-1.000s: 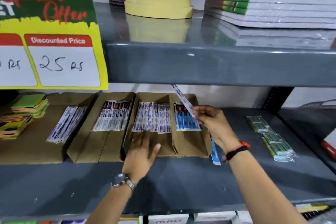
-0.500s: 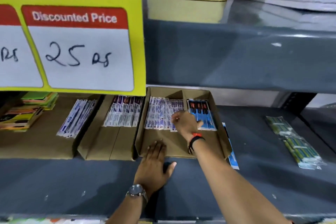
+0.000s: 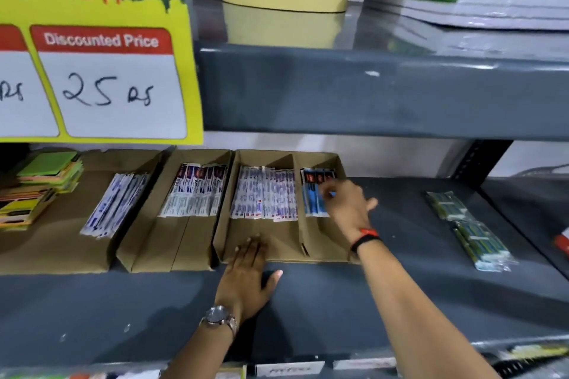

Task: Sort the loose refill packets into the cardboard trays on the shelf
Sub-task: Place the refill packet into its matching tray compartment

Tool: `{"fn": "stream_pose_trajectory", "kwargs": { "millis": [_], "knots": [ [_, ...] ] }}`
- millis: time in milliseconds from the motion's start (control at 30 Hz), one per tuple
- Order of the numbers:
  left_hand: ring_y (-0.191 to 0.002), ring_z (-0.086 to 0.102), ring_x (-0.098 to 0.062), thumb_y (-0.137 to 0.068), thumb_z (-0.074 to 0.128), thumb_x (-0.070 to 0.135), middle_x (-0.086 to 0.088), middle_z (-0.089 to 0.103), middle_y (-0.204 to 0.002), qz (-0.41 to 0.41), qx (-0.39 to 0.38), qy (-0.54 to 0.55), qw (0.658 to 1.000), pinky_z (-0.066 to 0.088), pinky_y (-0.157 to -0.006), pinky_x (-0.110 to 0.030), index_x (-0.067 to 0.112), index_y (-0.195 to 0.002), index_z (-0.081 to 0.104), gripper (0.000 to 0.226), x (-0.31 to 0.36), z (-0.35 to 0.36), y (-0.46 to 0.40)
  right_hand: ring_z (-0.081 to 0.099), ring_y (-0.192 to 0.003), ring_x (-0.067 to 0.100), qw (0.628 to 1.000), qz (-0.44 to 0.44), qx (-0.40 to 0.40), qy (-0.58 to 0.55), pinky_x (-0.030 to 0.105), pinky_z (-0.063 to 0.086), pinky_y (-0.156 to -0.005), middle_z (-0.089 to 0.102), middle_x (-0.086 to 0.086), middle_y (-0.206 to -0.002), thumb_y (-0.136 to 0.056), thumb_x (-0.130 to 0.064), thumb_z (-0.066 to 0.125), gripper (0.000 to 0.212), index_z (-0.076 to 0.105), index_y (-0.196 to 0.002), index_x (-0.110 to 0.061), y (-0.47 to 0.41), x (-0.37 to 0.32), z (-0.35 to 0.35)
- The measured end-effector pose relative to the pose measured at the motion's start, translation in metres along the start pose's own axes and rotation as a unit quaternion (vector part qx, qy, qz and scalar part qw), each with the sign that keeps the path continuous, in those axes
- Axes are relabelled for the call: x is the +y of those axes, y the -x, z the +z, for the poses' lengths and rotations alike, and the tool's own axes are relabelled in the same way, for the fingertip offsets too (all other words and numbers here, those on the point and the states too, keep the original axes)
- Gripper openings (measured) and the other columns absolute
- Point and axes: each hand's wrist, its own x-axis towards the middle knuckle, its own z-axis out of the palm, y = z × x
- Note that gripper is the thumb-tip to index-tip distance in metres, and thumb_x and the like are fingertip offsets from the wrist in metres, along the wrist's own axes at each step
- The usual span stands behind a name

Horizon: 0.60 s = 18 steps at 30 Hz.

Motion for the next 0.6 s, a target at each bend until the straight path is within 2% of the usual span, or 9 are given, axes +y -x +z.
{"fn": "stream_pose_trajectory", "kwargs": {
  "millis": [100,167,233,333,467,533,600],
  "knots": [
    [-0.103,0.061,-0.025,-0.09,0.008,0.056,-0.013,0.065,-0.114,-0.004,-0.01,-0.01,1.0,0.038,-0.094,-0.031,0.005,-0.11,0.062,0.077,0.01,-0.004,-0.002,0.057,-0.109,0.033,0.993,0.097,0.041,0.044,0.05,0.025,-0.1,0.07,0.015,-0.106,-0.082,-0.01,0.05,0.024,0.07,-0.093,-0.016,0.008,0.05,-0.034],
    [-0.105,0.061,-0.024,-0.089,0.002,0.057,-0.012,0.065,-0.115,0.0,0.002,-0.014,1.0,0.031,-0.097,-0.032,0.004,-0.111,0.062,0.083,0.021,-0.007,-0.003,0.055,-0.112,0.034,0.984,0.171,-0.006,0.043,0.049,0.025,-0.103,0.068,0.017,-0.111,-0.083,-0.015,0.053,0.02,0.068,-0.097,-0.013,0.015,0.08,-0.041],
    [-0.106,0.06,-0.026,-0.089,0.003,0.058,-0.014,0.063,-0.117,0.007,-0.012,-0.02,1.0,0.023,-0.097,-0.032,0.002,-0.113,0.06,0.084,0.029,-0.005,-0.006,0.054,-0.113,0.032,0.972,0.212,-0.095,0.044,0.045,0.027,-0.101,0.066,0.014,-0.114,-0.081,-0.026,0.059,0.026,0.064,-0.104,-0.015,0.024,0.099,-0.036],
    [-0.106,0.06,-0.027,-0.088,0.002,0.059,-0.015,0.063,-0.116,0.02,-0.032,-0.031,0.999,0.02,-0.097,-0.033,0.001,-0.112,0.06,0.086,0.036,0.001,-0.01,0.056,-0.111,0.027,0.968,0.198,-0.144,0.053,0.043,0.03,-0.098,0.066,0.006,-0.113,-0.074,-0.031,0.066,0.041,0.058,-0.114,-0.025,0.032,0.111,-0.02],
    [-0.112,0.055,-0.028,-0.086,0.0,0.062,-0.016,0.058,-0.123,0.029,-0.02,-0.025,0.999,0.032,-0.102,-0.035,0.001,-0.117,0.056,0.089,0.034,0.01,-0.011,0.058,-0.106,0.028,0.968,0.221,-0.118,0.028,0.043,0.032,-0.1,0.064,0.008,-0.094,-0.076,-0.016,0.063,0.027,0.062,-0.103,-0.012,0.031,0.109,-0.013],
    [-0.125,0.042,-0.028,-0.079,-0.008,0.069,-0.015,0.045,-0.136,0.043,-0.027,-0.01,0.999,0.023,-0.103,-0.041,0.002,-0.128,0.045,0.099,0.034,0.01,-0.011,0.058,-0.109,0.031,0.97,0.227,-0.092,0.009,0.042,0.038,-0.101,0.066,0.011,-0.101,-0.078,-0.011,0.059,0.023,0.064,-0.101,-0.011,0.029,0.113,-0.019],
    [-0.136,0.021,-0.023,-0.064,-0.02,0.077,-0.011,0.024,-0.148,0.063,-0.011,0.003,0.998,0.006,-0.107,-0.032,0.005,-0.139,0.027,0.114,0.033,0.009,-0.012,0.059,-0.108,0.034,0.979,0.196,-0.049,-0.01,0.039,0.046,-0.094,0.067,0.018,-0.109,-0.082,-0.009,0.053,0.022,0.065,-0.101,-0.009,0.026,0.116,-0.034]
  ]
}}
